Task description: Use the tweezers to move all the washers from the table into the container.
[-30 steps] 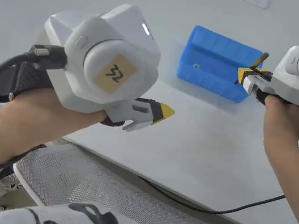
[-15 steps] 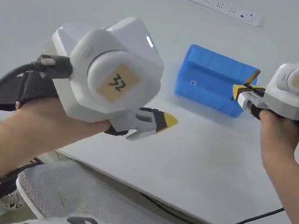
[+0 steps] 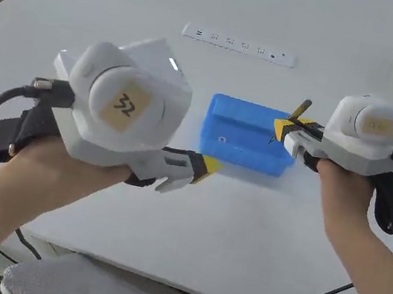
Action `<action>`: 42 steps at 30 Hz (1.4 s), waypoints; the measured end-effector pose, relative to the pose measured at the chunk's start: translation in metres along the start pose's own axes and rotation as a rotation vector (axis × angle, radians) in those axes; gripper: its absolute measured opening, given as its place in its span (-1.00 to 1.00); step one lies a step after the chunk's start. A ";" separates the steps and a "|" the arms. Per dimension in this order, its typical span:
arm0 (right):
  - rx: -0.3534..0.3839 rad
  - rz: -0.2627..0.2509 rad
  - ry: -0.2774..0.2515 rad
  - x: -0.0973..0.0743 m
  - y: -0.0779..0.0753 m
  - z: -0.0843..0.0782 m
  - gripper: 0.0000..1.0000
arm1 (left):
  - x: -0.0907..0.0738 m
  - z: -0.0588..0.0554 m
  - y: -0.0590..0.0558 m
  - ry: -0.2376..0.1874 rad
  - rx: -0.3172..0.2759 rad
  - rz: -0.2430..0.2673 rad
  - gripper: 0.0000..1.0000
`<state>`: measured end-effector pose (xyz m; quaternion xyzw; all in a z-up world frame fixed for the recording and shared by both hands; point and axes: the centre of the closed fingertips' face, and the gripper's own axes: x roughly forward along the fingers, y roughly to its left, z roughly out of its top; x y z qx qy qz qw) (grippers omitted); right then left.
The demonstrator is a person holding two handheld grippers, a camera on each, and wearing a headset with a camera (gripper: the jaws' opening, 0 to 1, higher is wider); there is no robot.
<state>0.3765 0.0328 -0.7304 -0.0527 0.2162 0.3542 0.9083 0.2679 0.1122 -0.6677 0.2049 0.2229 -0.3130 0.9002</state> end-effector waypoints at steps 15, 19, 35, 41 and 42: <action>-0.143 0.057 0.011 -0.053 0.073 0.004 -0.90 | -0.001 0.034 -0.016 -0.058 0.060 -0.191 -0.40; -0.172 0.074 0.036 -0.058 0.090 -0.001 -0.89 | -0.003 0.045 -0.029 -0.088 0.095 -0.266 -0.50; -0.256 0.060 0.111 -0.075 0.130 -0.022 -0.89 | -0.020 0.031 -0.072 -0.097 0.215 -0.457 -0.74; -0.291 0.045 0.139 -0.079 0.145 -0.037 -0.89 | -0.028 0.016 -0.083 -0.101 0.241 -0.556 -0.77; -0.298 0.041 0.141 -0.079 0.147 -0.038 -0.89 | -0.029 0.014 -0.084 -0.104 0.245 -0.568 -0.79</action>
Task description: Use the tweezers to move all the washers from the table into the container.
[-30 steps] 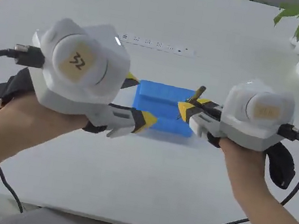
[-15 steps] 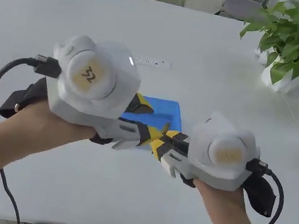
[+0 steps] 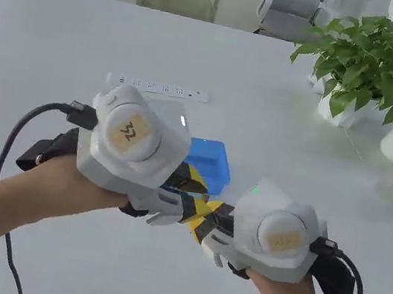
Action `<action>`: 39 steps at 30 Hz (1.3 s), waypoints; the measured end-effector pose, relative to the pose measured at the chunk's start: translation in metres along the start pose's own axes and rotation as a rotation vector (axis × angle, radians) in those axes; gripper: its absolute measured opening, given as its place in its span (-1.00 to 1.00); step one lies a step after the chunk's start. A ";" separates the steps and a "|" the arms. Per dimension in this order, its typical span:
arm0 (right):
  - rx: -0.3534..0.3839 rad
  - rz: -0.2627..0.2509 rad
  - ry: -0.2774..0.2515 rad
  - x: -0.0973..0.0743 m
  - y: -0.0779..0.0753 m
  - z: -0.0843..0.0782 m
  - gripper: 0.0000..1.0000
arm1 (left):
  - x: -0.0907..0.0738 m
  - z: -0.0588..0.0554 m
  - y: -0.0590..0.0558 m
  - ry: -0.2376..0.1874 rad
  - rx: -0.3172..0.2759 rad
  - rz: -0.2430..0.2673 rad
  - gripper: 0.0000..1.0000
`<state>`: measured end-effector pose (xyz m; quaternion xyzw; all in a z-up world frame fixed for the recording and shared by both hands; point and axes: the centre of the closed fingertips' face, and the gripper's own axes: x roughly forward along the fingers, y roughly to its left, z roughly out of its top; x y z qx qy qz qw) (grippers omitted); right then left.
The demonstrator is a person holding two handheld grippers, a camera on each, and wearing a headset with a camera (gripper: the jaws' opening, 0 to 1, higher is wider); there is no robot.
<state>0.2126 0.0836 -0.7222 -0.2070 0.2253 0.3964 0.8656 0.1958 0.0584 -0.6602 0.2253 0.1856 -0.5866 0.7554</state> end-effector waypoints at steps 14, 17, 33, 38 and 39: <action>-0.074 -0.006 0.063 -0.003 0.013 -0.015 -0.89 | 0.006 -0.018 -0.018 0.048 0.102 -0.044 -1.00; -0.114 -0.014 0.083 -0.002 0.009 -0.023 -0.89 | 0.011 -0.022 -0.019 0.056 0.124 -0.034 -1.00; -0.016 -0.015 0.160 0.020 -0.015 -0.066 -0.77 | 0.046 -0.068 -0.003 0.173 0.139 0.010 -1.00; 0.010 -0.019 0.191 0.032 -0.023 -0.078 -0.75 | 0.060 -0.082 0.006 0.193 0.113 0.006 -1.00; 0.005 -0.019 0.203 0.033 -0.024 -0.081 -0.75 | 0.062 -0.085 0.007 0.200 0.106 0.002 -1.00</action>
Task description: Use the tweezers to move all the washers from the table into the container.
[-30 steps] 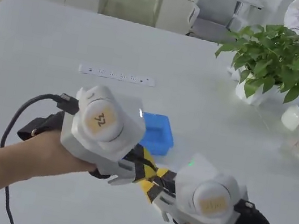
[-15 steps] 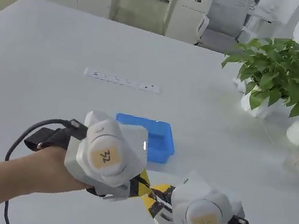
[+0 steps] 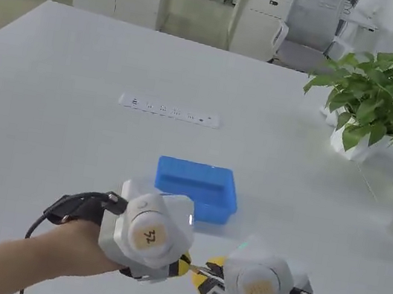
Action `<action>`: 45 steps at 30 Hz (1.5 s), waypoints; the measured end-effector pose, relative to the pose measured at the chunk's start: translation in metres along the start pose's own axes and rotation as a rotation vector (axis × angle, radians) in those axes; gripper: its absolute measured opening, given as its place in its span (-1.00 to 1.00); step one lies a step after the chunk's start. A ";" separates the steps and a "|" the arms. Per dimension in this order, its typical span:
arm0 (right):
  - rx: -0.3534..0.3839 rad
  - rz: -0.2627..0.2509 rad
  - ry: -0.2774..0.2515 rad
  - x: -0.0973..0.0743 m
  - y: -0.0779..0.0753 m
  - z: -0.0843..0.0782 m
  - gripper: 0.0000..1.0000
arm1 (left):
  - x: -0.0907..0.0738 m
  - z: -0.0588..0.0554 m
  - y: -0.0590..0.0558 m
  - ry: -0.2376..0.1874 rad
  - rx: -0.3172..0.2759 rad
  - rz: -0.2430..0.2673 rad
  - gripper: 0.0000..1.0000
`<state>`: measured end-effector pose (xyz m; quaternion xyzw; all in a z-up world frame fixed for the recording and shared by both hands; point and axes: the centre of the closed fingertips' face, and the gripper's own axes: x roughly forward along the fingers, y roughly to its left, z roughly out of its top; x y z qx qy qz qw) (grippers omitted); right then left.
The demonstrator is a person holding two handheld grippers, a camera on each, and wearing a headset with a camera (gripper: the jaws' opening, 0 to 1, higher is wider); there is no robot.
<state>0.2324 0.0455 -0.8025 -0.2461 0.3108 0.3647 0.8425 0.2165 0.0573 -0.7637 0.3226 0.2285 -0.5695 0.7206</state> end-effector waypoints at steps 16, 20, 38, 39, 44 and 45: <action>0.131 0.017 0.103 0.036 -0.017 -0.025 -0.40 | 0.035 -0.041 0.014 0.085 -0.067 -0.028 -1.00; 0.139 0.044 0.075 0.025 -0.011 -0.018 -0.24 | 0.044 -0.061 0.013 0.137 -0.060 -0.042 -1.00; 0.530 -0.050 -0.166 -0.071 -0.041 0.000 0.04 | 0.053 -0.091 0.021 0.267 -0.022 -0.047 -1.00; 0.530 -0.054 -0.168 -0.073 -0.043 0.000 0.05 | 0.053 -0.091 0.022 0.268 -0.020 -0.045 -1.00; 0.561 -0.069 -0.230 -0.087 -0.053 0.012 0.09 | 0.052 -0.091 0.026 0.262 -0.040 -0.025 -0.96; 0.573 -0.068 -0.247 -0.089 -0.056 0.016 0.10 | 0.050 -0.092 0.029 0.270 -0.065 -0.012 -0.87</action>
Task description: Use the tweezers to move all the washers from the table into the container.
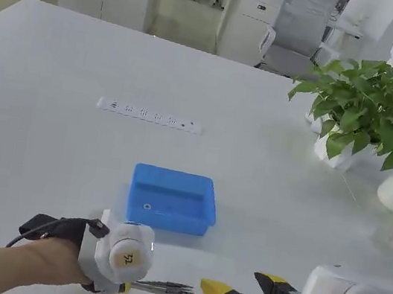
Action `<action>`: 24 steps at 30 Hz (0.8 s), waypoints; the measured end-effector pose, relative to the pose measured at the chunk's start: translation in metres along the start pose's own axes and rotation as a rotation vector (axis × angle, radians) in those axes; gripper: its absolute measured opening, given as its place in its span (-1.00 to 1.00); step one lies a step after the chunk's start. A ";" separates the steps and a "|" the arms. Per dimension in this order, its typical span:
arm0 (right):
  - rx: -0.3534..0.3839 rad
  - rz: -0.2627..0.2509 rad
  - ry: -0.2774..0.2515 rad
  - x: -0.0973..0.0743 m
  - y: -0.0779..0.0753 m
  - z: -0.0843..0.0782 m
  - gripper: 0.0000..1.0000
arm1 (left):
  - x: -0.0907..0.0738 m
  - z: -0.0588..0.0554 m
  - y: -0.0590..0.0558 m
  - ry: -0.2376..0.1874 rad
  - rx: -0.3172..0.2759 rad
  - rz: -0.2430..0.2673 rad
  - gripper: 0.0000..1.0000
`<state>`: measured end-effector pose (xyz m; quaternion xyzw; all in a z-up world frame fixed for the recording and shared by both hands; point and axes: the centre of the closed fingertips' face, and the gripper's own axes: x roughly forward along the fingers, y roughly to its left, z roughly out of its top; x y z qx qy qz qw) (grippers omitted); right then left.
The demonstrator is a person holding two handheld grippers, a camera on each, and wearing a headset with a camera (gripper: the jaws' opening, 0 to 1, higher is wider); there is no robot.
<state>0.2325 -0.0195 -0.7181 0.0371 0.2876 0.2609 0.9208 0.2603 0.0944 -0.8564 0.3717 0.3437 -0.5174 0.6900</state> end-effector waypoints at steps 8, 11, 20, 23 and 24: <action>-0.029 -0.015 -0.064 -0.008 -0.001 0.027 0.41 | -0.027 -0.014 0.018 -0.104 -0.316 0.112 -0.01; -0.055 -0.042 -0.062 -0.007 -0.006 0.026 0.55 | -0.048 -0.012 0.026 -0.179 -0.446 0.173 0.32; -0.110 -0.077 -0.056 -0.004 -0.018 0.026 0.79 | -0.121 -0.003 0.026 -0.322 -0.574 0.325 0.97; -0.087 -0.080 -0.069 -0.003 -0.024 0.028 0.89 | -0.138 0.000 0.022 -0.322 -0.588 0.386 0.98; -0.085 -0.083 -0.070 -0.003 -0.025 0.029 0.93 | -0.142 0.001 0.022 -0.329 -0.586 0.398 0.98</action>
